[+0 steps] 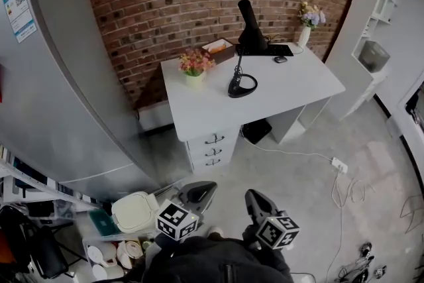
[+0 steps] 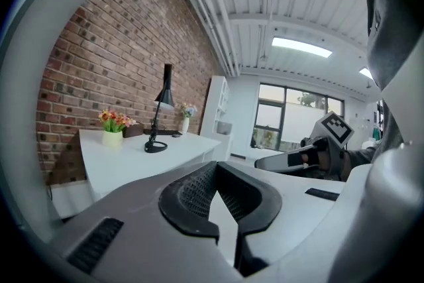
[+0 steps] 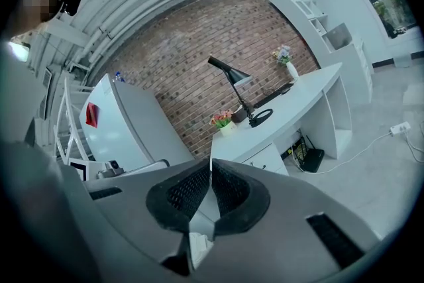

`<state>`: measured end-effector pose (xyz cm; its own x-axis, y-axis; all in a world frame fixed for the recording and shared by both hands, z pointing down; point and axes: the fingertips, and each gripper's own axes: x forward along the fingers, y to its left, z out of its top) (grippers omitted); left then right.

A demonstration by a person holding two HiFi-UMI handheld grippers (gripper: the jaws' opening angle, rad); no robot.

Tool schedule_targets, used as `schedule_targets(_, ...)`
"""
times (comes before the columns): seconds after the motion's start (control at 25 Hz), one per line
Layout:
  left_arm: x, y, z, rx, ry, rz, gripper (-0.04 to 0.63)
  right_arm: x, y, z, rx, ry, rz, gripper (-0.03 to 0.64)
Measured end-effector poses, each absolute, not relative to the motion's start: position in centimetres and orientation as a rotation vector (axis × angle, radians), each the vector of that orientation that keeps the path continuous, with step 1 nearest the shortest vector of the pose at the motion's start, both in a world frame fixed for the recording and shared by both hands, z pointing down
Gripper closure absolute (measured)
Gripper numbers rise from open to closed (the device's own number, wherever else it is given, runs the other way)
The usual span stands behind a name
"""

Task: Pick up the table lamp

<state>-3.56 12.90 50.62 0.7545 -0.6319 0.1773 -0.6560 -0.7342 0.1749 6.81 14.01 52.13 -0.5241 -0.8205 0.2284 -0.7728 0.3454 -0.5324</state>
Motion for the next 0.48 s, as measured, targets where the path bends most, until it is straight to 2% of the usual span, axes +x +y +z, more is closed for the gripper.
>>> schedule_targets(0.48, -3.7, 11.7, 50.9, 2.676, -1.046, 0.161, 0.589, 4.8, 12.6, 53.4, -1.369, 2.52, -1.057, 0.603)
